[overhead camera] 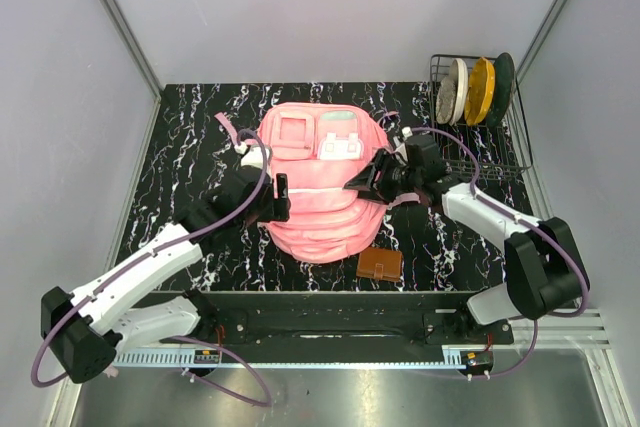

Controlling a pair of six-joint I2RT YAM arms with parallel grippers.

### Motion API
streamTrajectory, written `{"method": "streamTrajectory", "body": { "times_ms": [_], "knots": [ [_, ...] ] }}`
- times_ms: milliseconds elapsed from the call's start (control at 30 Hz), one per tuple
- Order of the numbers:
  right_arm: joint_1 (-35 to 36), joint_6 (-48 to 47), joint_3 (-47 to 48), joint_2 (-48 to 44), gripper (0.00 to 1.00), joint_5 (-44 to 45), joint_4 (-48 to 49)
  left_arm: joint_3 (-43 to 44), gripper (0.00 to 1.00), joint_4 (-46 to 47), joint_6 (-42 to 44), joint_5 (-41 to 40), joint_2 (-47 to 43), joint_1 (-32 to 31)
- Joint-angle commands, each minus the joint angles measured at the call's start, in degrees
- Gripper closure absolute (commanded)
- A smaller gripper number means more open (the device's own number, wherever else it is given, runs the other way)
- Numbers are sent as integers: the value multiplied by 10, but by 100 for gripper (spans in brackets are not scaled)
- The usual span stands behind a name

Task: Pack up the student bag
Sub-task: Unzip the student bag at the center of the board.

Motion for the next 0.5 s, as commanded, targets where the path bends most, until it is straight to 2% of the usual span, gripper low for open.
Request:
{"method": "streamTrajectory", "body": {
  "times_ms": [0,200,267,333,467],
  "knots": [
    [1,51,-13,-54,49,-43,50,29,28,32,22,16,18,-13],
    [1,87,-21,-48,73,-72,103,43,28,48,40,19,38,-32],
    [1,92,-18,-46,71,-75,106,48,27,56,47,23,41,-37],
    [0,88,-17,-48,64,-69,97,53,26,68,65,34,47,-42],
    [1,81,-18,-52,69,-60,90,52,26,109,112,79,56,-55]
  ]
}}
